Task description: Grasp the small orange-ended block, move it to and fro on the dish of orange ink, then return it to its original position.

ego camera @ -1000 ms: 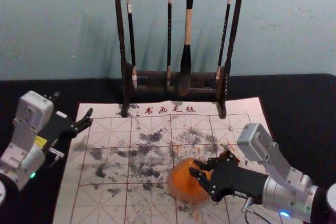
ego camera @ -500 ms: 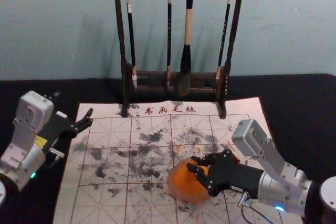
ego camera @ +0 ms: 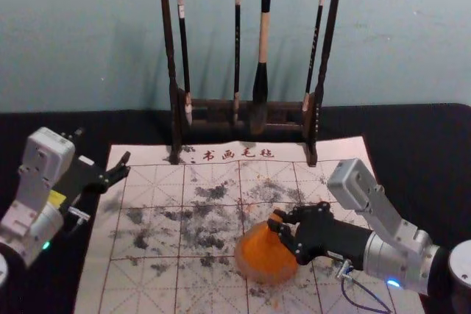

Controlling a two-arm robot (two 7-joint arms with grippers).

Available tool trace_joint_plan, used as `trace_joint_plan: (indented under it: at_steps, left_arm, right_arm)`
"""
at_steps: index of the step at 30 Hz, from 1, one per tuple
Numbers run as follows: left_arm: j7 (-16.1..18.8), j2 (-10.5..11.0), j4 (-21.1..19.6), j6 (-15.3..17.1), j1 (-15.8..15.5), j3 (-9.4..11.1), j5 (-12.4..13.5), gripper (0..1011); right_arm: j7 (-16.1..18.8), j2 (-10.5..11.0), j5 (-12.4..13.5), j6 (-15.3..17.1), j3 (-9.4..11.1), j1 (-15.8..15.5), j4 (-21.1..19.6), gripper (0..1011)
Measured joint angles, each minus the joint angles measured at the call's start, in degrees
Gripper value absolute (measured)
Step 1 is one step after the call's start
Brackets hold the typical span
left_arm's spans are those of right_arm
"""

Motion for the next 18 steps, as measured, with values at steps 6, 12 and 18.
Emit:
trace_joint_plan:
  at_steps: [6, 12, 18]
  left_arm:
    - [0.00, 0.00, 0.00, 0.00, 0.00, 0.00, 0.00, 1001]
    - [0.00, 0.00, 0.00, 0.00, 0.00, 0.00, 0.00, 1001]
    - [0.00, 0.00, 0.00, 0.00, 0.00, 0.00, 0.00, 1001]
  right_arm:
    - [-0.19, 0.47, 0.01, 0.39, 0.63, -0.36, -0.31, 87]
    - [-0.27, 1.23, 0.53, 0.64, 1.39, -1.48, -1.52, 86]
    - [-0.10, 2.08, 1.17, 0.78, 1.89, -2.65, -3.11, 87]
